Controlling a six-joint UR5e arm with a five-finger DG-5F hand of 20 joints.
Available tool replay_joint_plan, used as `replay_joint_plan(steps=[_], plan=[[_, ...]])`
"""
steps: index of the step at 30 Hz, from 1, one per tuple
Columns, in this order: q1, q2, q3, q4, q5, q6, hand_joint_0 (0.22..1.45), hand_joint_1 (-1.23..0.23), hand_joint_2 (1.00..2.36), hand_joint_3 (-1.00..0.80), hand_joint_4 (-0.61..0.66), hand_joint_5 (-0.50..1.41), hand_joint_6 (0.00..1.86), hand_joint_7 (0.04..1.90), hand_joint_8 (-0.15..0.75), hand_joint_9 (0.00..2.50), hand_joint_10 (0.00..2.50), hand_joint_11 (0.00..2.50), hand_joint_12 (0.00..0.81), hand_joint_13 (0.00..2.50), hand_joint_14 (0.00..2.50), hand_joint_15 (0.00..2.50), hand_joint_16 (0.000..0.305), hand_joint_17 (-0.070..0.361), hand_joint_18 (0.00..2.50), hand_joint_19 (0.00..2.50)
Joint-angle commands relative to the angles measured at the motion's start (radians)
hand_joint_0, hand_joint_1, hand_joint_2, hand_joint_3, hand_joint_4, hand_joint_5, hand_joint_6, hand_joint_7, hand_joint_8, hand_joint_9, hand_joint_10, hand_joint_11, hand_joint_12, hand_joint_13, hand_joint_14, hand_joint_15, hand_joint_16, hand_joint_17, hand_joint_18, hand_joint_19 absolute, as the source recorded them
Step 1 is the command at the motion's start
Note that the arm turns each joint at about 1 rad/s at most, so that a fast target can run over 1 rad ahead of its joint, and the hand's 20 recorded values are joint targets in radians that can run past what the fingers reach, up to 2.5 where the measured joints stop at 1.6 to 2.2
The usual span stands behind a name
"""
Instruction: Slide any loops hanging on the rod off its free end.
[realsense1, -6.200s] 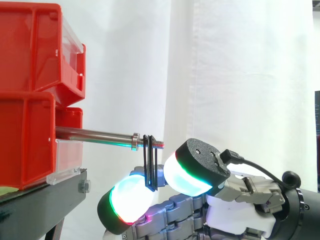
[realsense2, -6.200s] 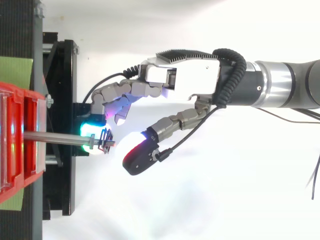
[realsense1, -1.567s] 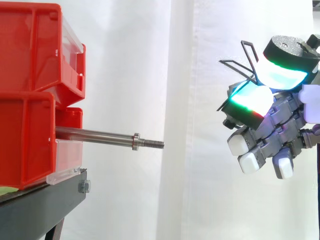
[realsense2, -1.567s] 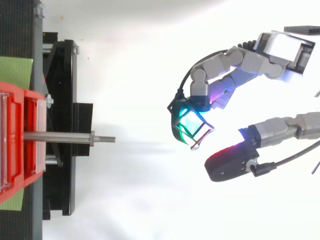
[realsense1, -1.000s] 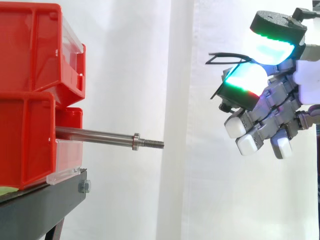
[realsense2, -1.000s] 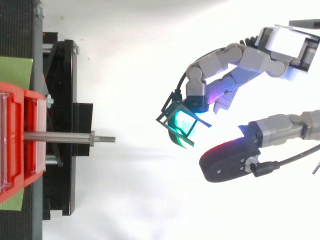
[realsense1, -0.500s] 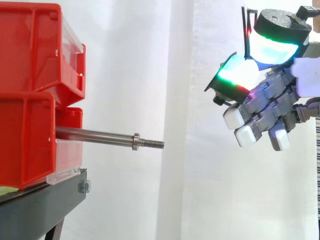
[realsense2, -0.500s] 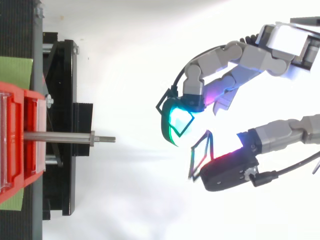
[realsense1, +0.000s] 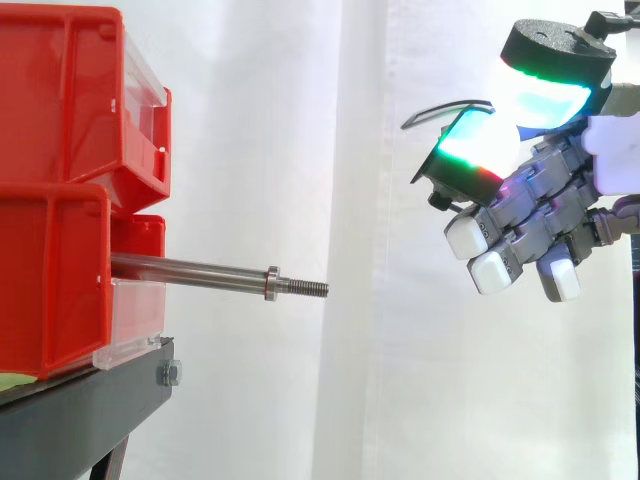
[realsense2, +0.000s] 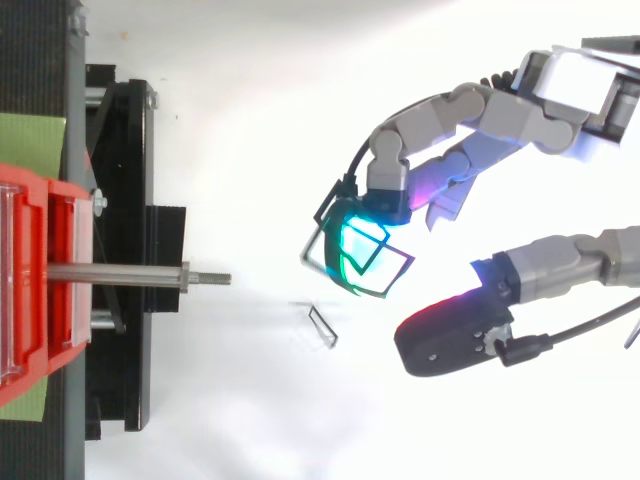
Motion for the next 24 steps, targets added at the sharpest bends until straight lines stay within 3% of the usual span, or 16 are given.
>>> replay_joint_plan(steps=[1, 8, 15, 18, 24], plan=[[0.004, 0.0, 0.0, 0.0, 0.006, 0.0, 0.58, -0.6, 1.01, -0.3, 0.11, -0.13, 0.84, 1.14, 0.334, 0.89, 0.01, 0.18, 0.328, 0.87, 0.01, 0.2, 0.049, 0.11, 0.98, 0.55], [0.007, 0.0, 0.0, 0.0, 0.006, 0.0, 0.57, -0.68, 1.02, -0.17, 0.06, -0.1, 0.83, 1.18, 0.365, 0.95, 0.0, 0.17, 0.357, 0.92, 0.01, 0.18, 0.055, 0.124, 1.07, 0.5], [0.013, 0.0, 0.0, 0.0, 0.012, 0.0, 0.56, -0.75, 1.01, 0.02, -0.11, -0.07, 0.84, 1.19, 0.397, 1.08, 0.01, 0.15, 0.375, 1.02, 0.0, 0.15, 0.062, 0.14, 1.18, 0.4], [0.015, 0.0, 0.0, 0.0, 0.016, 0.0, 0.56, -0.76, 1.02, 0.0, -0.15, -0.06, 0.81, 1.17, 0.382, 1.12, 0.0, 0.12, 0.374, 1.06, 0.0, 0.13, 0.063, 0.141, 1.2, 0.38], [0.016, 0.0, 0.0, 0.003, 0.016, 0.0, 0.57, -0.74, 1.0, -0.07, -0.1, -0.06, 0.78, 1.25, 0.384, 1.11, 0.0, 0.13, 0.371, 1.05, 0.0, 0.15, 0.062, 0.14, 1.17, 0.41]])
